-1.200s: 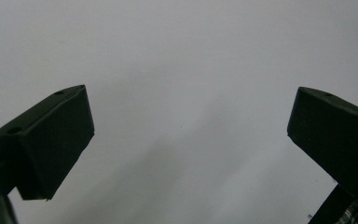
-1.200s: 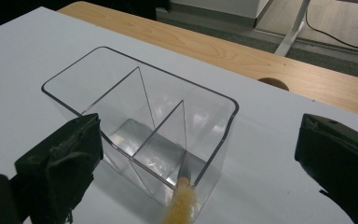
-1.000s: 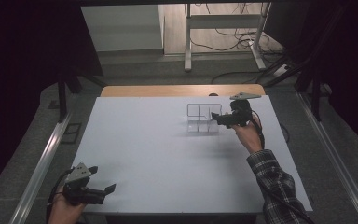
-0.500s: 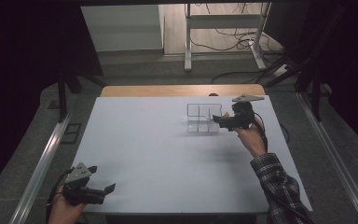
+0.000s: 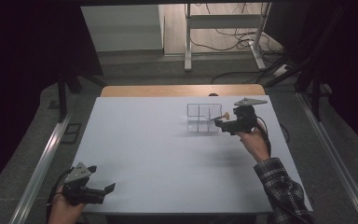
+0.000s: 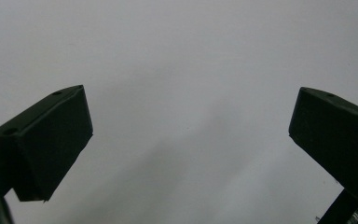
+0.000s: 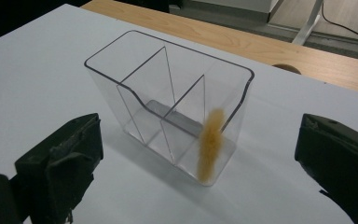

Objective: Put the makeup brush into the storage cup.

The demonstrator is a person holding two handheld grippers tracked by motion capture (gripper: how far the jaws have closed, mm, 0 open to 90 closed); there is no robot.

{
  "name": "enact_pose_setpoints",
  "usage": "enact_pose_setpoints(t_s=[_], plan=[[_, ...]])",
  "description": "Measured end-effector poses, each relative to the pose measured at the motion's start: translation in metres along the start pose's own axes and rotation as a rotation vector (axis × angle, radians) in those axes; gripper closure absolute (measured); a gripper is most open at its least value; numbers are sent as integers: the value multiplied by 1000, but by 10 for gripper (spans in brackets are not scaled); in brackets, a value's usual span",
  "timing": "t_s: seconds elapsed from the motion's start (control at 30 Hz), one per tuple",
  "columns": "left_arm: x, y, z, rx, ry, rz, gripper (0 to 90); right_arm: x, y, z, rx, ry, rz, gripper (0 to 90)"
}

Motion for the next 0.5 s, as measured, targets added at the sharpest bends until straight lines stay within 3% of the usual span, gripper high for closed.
enact_pose_setpoints(t_s=[0.5], plan=[[0, 0, 0, 3, 3, 0, 1, 1, -9, 11, 9, -2, 0, 9]])
Point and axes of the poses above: each handheld gripper's, and its own axes: y roughly forward along the jaws, z roughly out of its underside, x roughly to its left, the point moved 4 cm from there along y, roughly forward along the jaws, and after that the axes turned 14 degrees about -x, right-handed, at the moved point
